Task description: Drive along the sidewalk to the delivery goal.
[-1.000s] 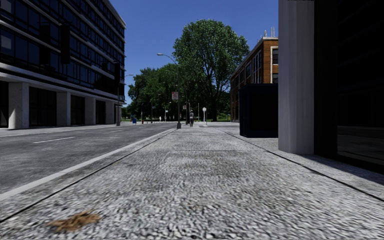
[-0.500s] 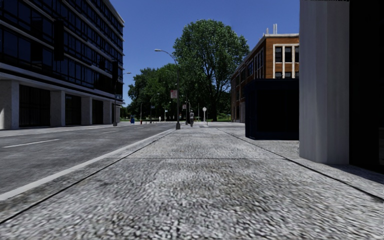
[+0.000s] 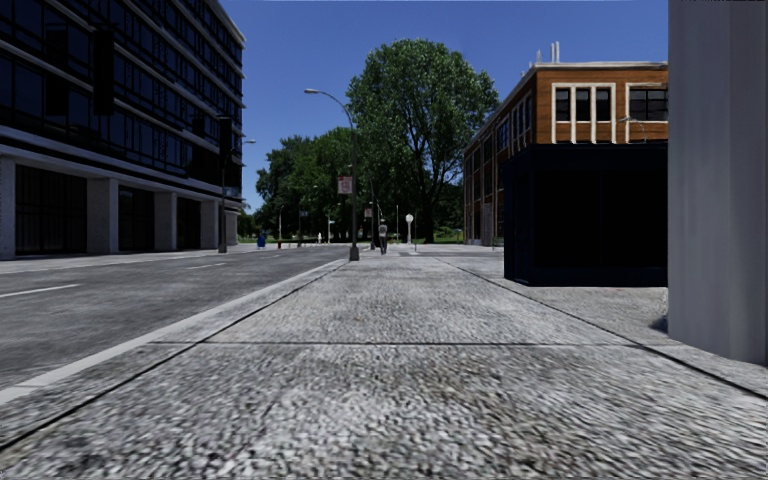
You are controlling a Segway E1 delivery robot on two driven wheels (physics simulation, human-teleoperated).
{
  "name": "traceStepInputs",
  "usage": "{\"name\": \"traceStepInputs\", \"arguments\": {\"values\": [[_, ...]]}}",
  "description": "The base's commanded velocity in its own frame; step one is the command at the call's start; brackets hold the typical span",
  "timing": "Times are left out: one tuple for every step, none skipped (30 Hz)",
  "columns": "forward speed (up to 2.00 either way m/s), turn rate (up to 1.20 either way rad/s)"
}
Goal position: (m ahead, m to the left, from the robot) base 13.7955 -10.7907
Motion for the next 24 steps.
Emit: {"name": "traceStepInputs", "arguments": {"values": [[2.0,0.0],[2.0,0.0],[2.0,0.0],[2.0,0.0],[2.0,0.0],[2.0,0.0],[2.0,0.0],[2.0,0.0],[2.0,0.0],[2.0,0.0],[2.0,0.0],[2.0,0.0],[2.0,0.0],[2.0,0.0],[2.0,0.0],[2.0,0.0],[2.0,0.0],[2.0,0.0],[2.0,0.0],[2.0,0.0],[2.0,0.0],[2.0,0.0],[2.0,0.0],[2.0,0.0]]}}
